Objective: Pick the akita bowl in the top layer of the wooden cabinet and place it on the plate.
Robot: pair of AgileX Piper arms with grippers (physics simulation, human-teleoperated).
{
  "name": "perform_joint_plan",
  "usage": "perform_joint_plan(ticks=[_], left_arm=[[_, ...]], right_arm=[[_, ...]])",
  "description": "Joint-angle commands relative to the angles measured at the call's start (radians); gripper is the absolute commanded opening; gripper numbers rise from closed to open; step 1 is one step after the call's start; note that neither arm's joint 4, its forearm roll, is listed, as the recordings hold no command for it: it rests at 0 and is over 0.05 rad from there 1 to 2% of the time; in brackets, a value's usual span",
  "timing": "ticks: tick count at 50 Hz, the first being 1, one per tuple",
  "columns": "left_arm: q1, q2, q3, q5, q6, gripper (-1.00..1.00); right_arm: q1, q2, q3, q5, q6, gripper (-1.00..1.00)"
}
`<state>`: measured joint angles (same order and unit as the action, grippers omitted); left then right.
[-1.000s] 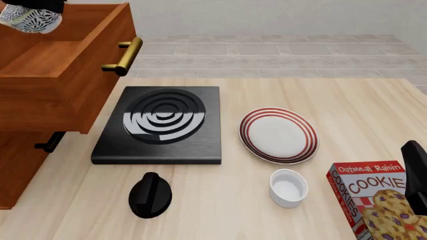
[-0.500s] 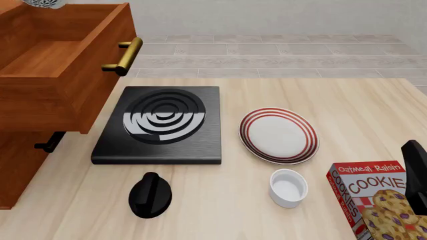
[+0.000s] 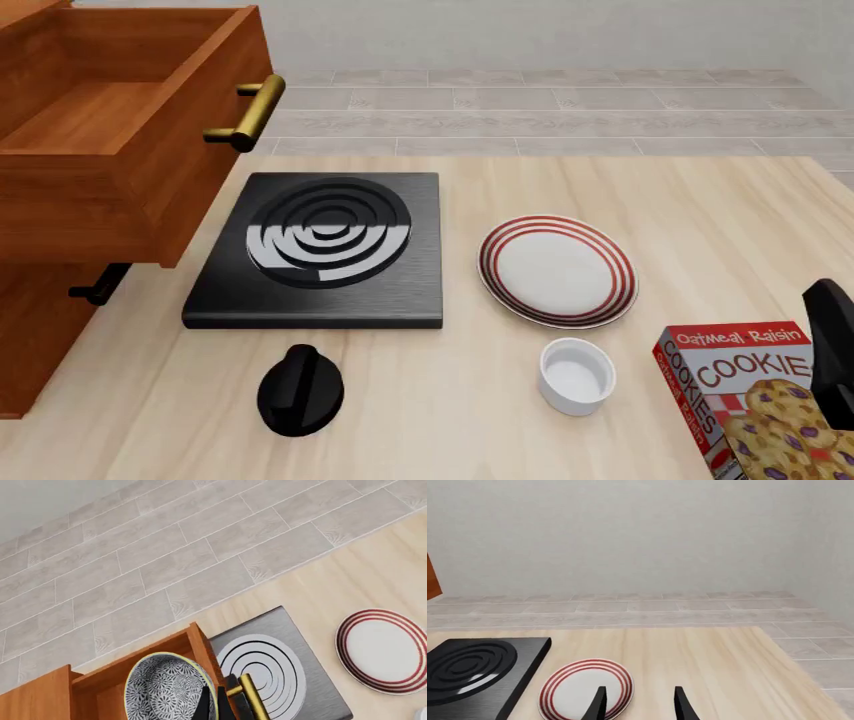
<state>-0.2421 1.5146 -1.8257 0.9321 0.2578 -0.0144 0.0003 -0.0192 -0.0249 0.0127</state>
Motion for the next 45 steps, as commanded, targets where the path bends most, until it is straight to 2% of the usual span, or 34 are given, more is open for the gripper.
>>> perform_joint_plan(ticks=[1,18,45], left_arm=[[-0.038,0.025,-0.052,-0.005,0.025,-1.00],[-0.085,0.070,-0.137,0.004,0.060,-1.00],[-0.193,0.122,-0.134,-0.047,0.090,-1.00]], right_arm=[[0.001,0.000,0.000,-0.002,0.002,1.00],[0.003,0.000,-0.001,-0.004,-0.001,1.00],[0.008,0.000,-0.002,-0.007,-0.012,1.00]])
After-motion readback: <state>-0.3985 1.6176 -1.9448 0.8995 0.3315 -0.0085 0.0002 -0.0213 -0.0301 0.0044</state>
